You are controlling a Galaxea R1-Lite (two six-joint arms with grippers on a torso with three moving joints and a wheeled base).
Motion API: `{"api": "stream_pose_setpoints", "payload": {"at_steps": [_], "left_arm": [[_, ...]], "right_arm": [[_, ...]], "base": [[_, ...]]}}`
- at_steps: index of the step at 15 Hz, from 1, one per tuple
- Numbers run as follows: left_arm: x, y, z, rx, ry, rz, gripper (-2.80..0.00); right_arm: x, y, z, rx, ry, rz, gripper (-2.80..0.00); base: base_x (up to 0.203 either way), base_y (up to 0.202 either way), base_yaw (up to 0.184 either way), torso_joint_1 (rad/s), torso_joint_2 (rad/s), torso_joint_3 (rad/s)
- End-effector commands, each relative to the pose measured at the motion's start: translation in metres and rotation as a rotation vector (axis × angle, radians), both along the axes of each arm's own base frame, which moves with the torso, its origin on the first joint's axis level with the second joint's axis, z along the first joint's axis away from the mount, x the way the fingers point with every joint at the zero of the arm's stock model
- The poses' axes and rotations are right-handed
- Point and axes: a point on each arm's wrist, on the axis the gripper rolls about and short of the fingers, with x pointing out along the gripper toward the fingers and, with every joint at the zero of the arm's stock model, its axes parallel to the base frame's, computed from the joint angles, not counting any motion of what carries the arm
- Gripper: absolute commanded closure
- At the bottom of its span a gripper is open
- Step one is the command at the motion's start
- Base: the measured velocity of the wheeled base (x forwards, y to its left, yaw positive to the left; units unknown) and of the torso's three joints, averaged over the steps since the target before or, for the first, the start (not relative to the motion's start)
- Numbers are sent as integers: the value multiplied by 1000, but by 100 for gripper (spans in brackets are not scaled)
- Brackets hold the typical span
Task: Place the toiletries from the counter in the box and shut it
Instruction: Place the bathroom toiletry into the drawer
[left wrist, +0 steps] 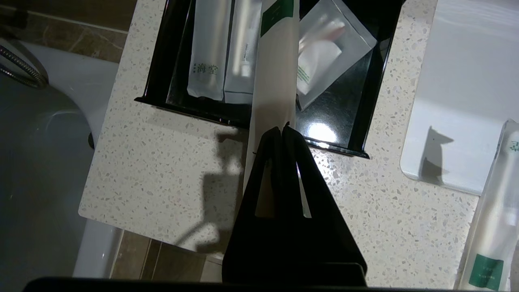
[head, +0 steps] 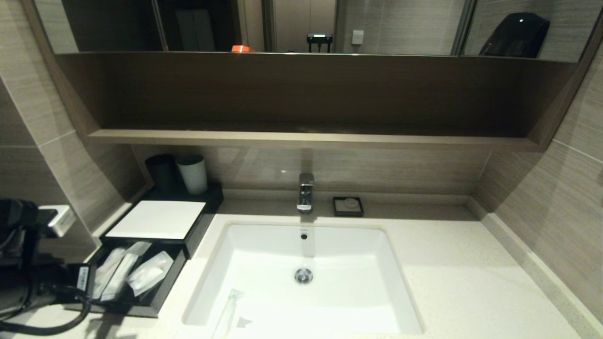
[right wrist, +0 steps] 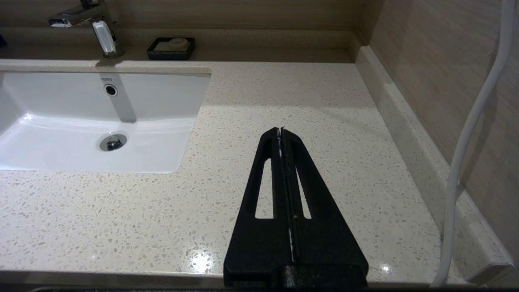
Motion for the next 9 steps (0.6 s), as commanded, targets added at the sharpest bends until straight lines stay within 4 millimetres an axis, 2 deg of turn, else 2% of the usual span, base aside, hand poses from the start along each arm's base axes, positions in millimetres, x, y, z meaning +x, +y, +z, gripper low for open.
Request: {"api": "stream_pose_setpoints", "payload": {"at_steps": [1, 9], "left_arm": [[11, 3, -10, -5, 41, 11, 0], [42, 9, -31, -11, 53, 16, 0]], "right_arm": [[0, 0, 0, -1, 1, 0, 0], [0, 0, 0, 0, -1, 0, 0]], "base": [[0, 0, 0, 0, 0, 0], [0, 0, 0, 0, 0, 0]]}}
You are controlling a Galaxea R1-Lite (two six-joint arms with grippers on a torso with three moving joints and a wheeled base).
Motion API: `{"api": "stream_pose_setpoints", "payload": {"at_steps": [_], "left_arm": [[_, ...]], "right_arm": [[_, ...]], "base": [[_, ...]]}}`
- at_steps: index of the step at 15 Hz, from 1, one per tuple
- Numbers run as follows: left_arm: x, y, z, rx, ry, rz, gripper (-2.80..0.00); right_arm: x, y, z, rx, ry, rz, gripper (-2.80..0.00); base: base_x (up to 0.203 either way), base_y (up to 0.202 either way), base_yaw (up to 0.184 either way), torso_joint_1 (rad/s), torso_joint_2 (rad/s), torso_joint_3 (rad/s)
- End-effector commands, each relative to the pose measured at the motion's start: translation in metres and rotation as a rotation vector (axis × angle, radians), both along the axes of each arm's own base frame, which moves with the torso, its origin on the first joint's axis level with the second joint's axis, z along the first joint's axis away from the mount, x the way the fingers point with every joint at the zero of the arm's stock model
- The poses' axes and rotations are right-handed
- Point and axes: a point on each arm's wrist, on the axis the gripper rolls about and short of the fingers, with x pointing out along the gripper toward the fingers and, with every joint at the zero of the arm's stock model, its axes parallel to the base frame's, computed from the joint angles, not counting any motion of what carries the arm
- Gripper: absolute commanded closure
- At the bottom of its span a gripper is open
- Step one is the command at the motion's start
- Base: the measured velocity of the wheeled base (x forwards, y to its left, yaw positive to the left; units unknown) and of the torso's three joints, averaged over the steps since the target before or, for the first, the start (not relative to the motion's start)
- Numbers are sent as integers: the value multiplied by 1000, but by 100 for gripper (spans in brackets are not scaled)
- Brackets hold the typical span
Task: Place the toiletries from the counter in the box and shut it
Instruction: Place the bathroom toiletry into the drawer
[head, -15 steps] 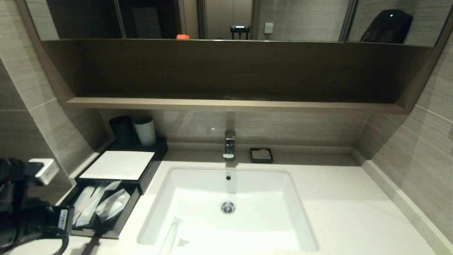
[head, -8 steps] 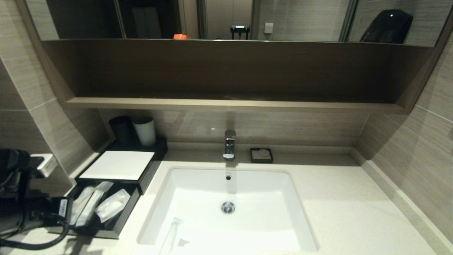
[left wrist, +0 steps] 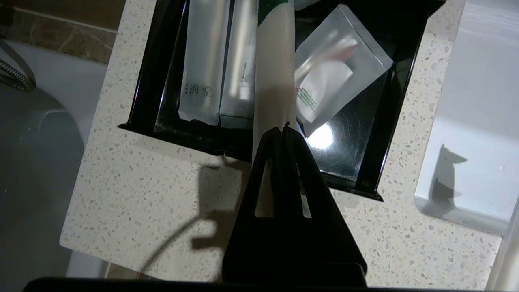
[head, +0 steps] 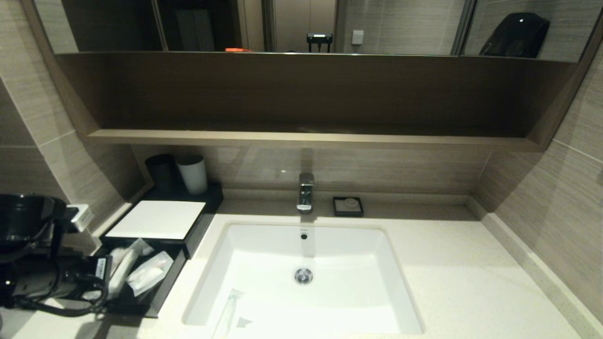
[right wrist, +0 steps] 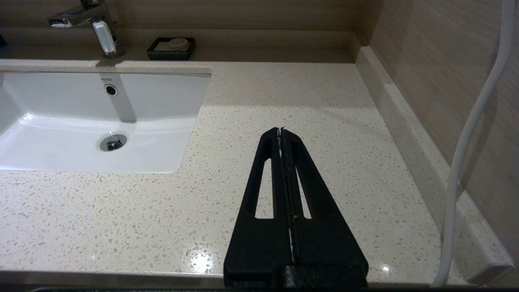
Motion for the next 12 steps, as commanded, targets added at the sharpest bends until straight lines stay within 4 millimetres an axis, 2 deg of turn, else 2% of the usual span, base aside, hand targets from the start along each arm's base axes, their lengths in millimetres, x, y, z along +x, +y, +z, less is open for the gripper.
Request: {"api": "stream_pose_setpoints", "payload": {"at_steps": [1, 12], "left_arm": [[10, 2, -11, -3, 26, 3, 0], [30, 4, -30, -32, 65, -18, 0]], "right_arm": [[0, 0, 0, -1, 1, 0, 0], [0, 0, 0, 0, 1, 0, 0]], "base": [[0, 0, 0, 0, 0, 0], [0, 0, 0, 0, 0, 0]]}}
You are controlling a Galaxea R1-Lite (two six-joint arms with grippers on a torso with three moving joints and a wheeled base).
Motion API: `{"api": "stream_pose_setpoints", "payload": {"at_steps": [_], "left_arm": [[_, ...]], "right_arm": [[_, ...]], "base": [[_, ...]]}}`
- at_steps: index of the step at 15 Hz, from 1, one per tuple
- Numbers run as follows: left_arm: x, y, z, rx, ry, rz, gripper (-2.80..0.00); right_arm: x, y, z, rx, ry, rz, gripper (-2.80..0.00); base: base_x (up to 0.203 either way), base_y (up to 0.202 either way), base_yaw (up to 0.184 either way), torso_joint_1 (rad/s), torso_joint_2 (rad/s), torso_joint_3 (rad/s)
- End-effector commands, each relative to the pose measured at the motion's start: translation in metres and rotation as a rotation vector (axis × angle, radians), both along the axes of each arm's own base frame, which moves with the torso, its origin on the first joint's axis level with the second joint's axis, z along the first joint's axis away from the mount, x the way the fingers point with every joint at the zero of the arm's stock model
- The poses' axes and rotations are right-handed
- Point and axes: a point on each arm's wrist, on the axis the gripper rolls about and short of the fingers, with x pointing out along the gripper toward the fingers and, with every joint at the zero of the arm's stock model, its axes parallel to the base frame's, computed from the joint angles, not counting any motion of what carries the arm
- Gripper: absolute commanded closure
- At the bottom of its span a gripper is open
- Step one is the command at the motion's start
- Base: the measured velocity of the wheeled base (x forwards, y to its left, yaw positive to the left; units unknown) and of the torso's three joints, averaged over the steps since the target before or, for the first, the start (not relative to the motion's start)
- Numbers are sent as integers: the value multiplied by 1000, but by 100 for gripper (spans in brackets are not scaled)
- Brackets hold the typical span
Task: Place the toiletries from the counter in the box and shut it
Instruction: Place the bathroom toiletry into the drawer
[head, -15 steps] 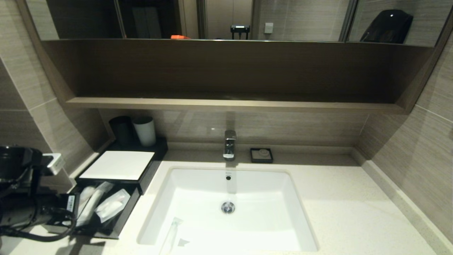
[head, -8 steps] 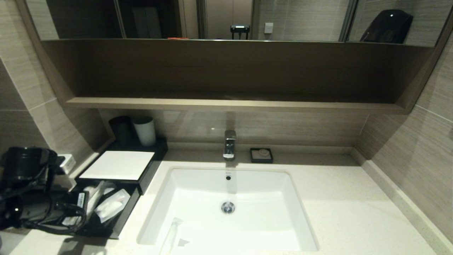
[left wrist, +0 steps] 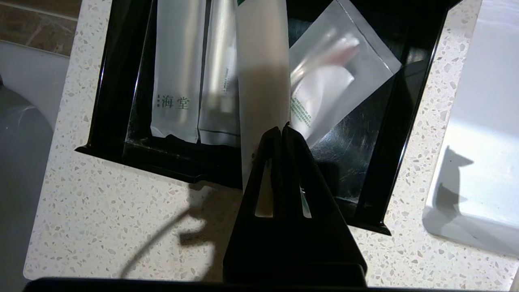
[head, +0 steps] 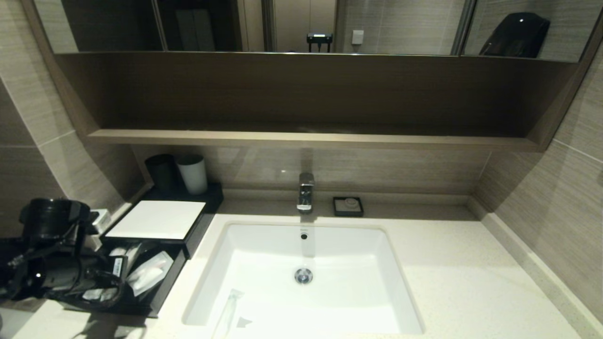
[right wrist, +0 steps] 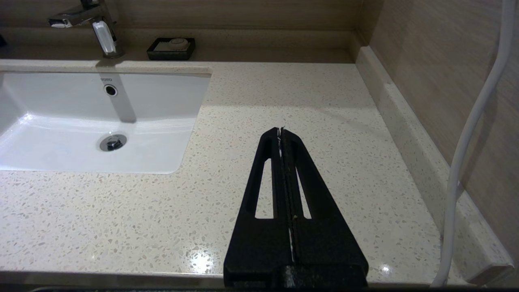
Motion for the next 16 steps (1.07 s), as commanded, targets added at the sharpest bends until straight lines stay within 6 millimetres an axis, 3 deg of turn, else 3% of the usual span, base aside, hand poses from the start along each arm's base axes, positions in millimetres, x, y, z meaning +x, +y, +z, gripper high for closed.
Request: {"api": "stream_pose_setpoints", "payload": {"at_steps": [1, 6, 16], "left_arm": [[6, 4, -5, -1, 16, 13, 0], [15, 22, -11, 19, 37, 44, 0], [29, 33, -31, 28, 83, 46, 0]], "right_arm": [[0, 0, 0, 1, -1, 0, 0], [0, 0, 0, 1, 1, 0, 0], [0, 0, 0, -1, 0, 0, 0]], "base": [[0, 0, 0, 0, 0, 0], [0, 0, 0, 0, 0, 0], [0, 0, 0, 0, 0, 0]]}}
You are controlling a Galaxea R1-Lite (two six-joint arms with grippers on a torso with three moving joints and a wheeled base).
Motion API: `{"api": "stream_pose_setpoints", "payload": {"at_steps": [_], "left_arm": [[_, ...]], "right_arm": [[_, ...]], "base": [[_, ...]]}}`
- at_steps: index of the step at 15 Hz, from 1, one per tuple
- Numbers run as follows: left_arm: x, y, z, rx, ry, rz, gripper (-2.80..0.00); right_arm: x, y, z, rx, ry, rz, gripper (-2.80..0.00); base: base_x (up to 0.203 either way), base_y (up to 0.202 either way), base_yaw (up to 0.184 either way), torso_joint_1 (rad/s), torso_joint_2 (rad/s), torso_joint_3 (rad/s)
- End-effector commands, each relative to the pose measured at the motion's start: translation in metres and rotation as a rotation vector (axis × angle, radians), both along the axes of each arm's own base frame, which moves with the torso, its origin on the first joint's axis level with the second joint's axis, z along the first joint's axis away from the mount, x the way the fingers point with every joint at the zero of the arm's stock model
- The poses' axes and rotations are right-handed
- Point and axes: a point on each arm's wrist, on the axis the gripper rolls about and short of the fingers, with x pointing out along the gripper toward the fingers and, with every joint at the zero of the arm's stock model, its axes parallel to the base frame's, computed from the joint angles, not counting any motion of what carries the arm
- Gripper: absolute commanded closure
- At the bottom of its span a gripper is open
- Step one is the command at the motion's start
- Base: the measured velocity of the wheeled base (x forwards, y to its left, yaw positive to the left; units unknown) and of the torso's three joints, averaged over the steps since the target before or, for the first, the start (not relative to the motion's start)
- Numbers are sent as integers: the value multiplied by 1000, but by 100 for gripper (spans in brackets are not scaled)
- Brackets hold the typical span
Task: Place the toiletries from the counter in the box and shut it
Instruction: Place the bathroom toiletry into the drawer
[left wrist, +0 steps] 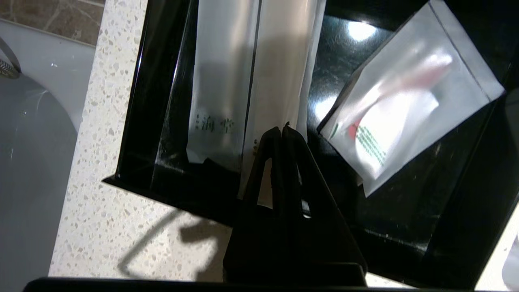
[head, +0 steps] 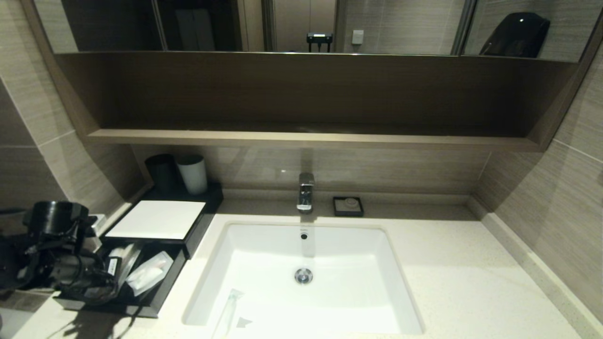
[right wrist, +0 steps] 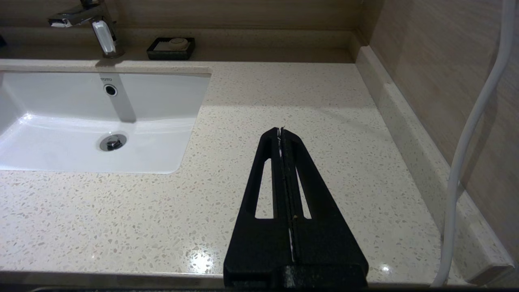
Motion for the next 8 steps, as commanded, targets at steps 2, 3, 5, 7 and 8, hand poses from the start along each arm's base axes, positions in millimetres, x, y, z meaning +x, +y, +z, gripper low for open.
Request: {"api": "stream_pose_setpoints", "payload": {"at_steps": [2, 3, 5, 7, 8], "left_arm": [[10, 3, -9, 0, 5, 1, 0], [12, 3, -7, 1, -5, 1, 0], [15, 4, -5, 3, -15, 3, 0], [17, 7, -3, 6, -28, 9, 0], [18, 8, -2, 7, -34, 12, 0]], "right_arm": [[0, 0, 0, -1, -1, 0, 0], [0, 0, 0, 1, 1, 0, 0], [0, 0, 0, -1, -1, 0, 0], [0, 0, 0, -1, 0, 1, 0], [0, 0, 0, -1, -1, 0, 0]], "base": [[0, 0, 0, 0, 0, 0], [0, 0, 0, 0, 0, 0], [0, 0, 0, 0, 0, 0], [0, 0, 0, 0, 0, 0], [0, 0, 0, 0, 0, 0]]}}
